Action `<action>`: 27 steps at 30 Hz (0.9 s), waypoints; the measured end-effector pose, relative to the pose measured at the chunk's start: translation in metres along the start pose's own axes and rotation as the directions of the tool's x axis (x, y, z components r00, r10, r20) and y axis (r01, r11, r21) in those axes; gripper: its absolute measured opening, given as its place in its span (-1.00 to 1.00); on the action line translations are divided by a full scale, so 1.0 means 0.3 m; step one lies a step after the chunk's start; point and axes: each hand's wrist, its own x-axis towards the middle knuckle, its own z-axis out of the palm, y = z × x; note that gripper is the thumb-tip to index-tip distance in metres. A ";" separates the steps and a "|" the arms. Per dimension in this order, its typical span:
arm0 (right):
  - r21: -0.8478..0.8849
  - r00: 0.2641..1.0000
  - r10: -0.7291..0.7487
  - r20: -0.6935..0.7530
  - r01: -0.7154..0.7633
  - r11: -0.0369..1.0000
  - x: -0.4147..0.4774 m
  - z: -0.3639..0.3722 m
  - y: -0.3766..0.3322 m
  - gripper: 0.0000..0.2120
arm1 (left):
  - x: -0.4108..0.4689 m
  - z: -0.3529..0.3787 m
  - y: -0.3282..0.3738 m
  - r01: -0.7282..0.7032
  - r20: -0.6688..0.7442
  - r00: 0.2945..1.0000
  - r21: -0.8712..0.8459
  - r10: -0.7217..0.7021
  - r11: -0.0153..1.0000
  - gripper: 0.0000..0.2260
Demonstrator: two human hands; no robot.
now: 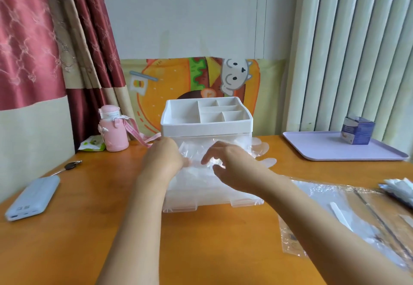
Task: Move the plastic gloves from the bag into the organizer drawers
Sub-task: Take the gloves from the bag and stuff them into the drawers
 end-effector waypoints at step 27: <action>-0.237 0.774 0.266 0.575 -0.154 0.959 0.112 0.039 -0.027 -0.38 | -0.017 0.001 0.055 -0.082 -0.297 0.954 -0.137 0.038 0.987 -0.88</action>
